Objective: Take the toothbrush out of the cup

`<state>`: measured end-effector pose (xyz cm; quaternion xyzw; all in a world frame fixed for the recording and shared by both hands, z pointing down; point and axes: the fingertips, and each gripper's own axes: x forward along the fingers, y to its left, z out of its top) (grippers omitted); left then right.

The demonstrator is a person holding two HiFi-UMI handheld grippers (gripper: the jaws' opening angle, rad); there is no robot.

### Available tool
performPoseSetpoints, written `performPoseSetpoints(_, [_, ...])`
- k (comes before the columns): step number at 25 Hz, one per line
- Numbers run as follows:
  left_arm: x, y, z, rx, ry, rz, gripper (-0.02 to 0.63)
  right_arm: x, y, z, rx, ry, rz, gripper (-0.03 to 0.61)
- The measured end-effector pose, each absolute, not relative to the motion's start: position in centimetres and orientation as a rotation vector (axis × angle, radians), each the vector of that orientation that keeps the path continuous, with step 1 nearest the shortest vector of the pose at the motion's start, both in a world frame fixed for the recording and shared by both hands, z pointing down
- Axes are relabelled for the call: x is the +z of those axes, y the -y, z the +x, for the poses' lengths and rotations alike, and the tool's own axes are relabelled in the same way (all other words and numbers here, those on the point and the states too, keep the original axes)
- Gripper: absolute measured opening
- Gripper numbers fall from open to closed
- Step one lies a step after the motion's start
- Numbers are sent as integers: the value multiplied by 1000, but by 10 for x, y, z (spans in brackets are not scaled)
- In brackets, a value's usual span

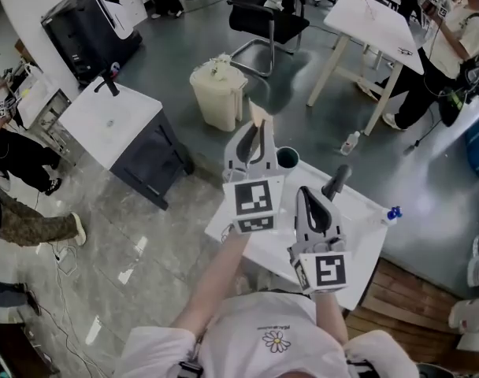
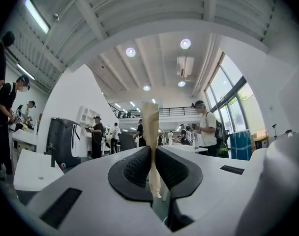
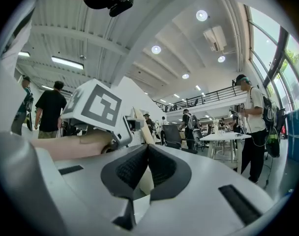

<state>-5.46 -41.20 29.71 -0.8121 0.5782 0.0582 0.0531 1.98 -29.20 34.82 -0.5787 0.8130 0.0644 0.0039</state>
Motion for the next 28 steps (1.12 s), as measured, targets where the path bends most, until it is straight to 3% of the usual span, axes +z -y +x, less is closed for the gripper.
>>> performPoseSetpoints(9, [250, 328, -97, 459, -1726, -2341, 38, 341, 295, -4, 250, -2597, -1708, 12])
performPoseSetpoints(28, [317, 266, -149, 281, -1979, -2213, 38, 346, 283, -36, 275, -2667, -1618, 12])
